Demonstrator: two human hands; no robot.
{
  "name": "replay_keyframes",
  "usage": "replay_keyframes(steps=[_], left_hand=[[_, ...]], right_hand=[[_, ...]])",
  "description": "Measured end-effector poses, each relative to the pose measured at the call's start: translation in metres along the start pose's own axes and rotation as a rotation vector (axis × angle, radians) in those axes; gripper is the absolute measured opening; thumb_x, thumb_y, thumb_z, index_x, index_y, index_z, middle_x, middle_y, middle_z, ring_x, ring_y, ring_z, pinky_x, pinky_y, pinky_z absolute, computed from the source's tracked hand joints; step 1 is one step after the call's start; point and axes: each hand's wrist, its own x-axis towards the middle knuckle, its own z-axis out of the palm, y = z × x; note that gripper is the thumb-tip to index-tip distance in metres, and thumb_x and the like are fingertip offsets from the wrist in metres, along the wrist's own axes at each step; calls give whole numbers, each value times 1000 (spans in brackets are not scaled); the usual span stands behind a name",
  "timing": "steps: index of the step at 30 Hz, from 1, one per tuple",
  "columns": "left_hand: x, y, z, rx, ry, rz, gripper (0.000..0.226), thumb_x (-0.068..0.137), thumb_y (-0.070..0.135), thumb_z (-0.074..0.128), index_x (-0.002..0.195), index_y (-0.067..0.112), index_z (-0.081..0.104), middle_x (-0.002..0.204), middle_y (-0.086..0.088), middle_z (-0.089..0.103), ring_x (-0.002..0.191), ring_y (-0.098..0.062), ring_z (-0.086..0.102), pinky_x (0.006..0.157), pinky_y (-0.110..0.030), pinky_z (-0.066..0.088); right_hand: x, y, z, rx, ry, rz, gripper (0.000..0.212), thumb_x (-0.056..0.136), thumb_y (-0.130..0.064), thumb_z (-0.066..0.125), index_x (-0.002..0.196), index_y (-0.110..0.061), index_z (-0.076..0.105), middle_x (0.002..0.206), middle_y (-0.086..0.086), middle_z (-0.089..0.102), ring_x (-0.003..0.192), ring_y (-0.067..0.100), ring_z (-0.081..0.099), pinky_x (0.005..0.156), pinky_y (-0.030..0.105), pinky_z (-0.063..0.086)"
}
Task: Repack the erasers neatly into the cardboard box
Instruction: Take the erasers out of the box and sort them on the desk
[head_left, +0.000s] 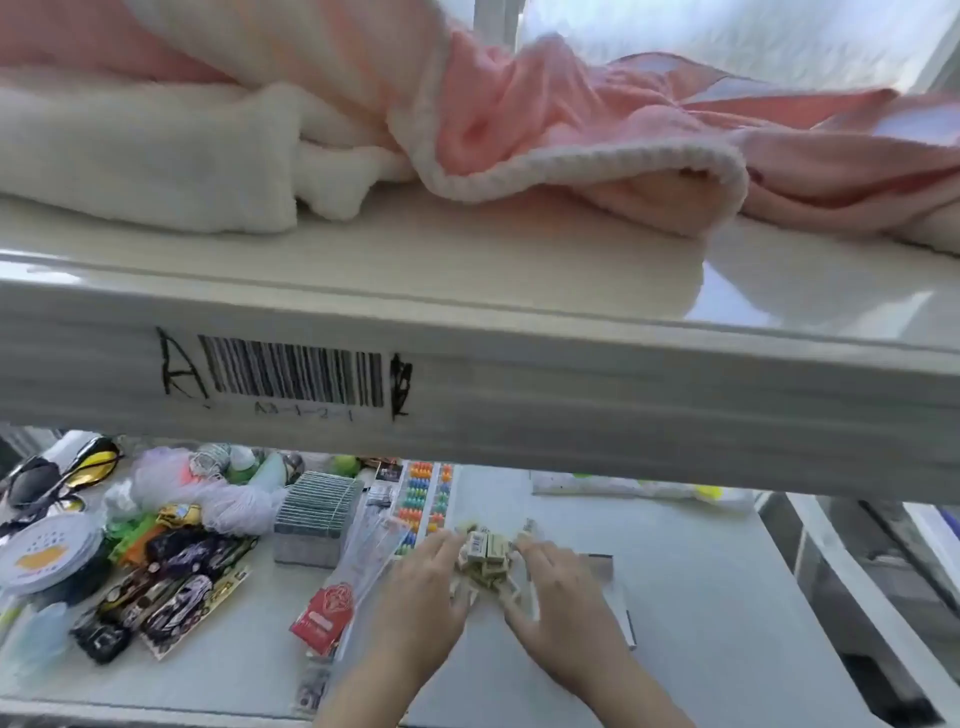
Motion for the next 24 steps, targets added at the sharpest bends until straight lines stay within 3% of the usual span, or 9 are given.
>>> replay_keyframes(steps=[3,5,7,11,14,18,21,24], left_hand=[[11,-8,13,28,36,35,51,92,25,60,143,28,55,147,13,54,136,-13,53,111,-33,44],[19,-19,27,14,58,100,43,82,22,66,124,25,72,129,10,70,117,-13,69,93,-35,55],[23,-30,39,36,106,174,35,83,29,61,113,25,78,121,10,75,105,-12,74,87,-32,55],[28,-39,48,63,248,268,33,80,36,63,108,32,78,114,16,76,104,-4,67,90,-21,46],[33,-42,59,43,360,313,27,78,31,69,103,27,79,103,14,79,98,-7,72,89,-17,40],[37,-43,69,2,472,319,12,82,29,70,92,24,74,86,11,76,86,-14,71,80,-21,36],[34,-46,71,-36,517,323,14,83,32,64,88,22,73,83,7,75,85,-20,69,81,-28,41],[26,-44,68,-100,576,359,15,80,27,71,91,17,73,86,1,77,85,-26,72,82,-39,52]], right_hand=[[16,3,9,43,22,-18,75,86,-60,31,152,-26,44,146,-9,55,136,15,48,116,28,36],[27,2,13,74,40,-55,69,88,-55,37,149,-26,49,145,-10,57,136,16,50,116,31,36],[35,6,23,81,69,-110,59,88,-47,45,143,-26,57,139,-8,63,129,16,56,112,34,42],[46,19,45,123,286,-214,33,83,-23,65,113,-35,72,113,-10,75,102,17,71,89,41,59],[50,23,55,171,363,-279,29,80,-17,67,104,-31,77,105,-5,77,95,15,69,87,28,55],[58,32,60,225,334,-233,25,91,-19,58,104,-21,79,107,-2,74,103,20,66,95,32,51],[59,36,63,274,344,-266,19,92,-15,65,106,-17,76,103,-1,73,98,12,67,88,12,45],[54,48,48,362,372,-262,21,87,-4,74,107,-10,74,96,2,75,89,10,69,85,13,51]])
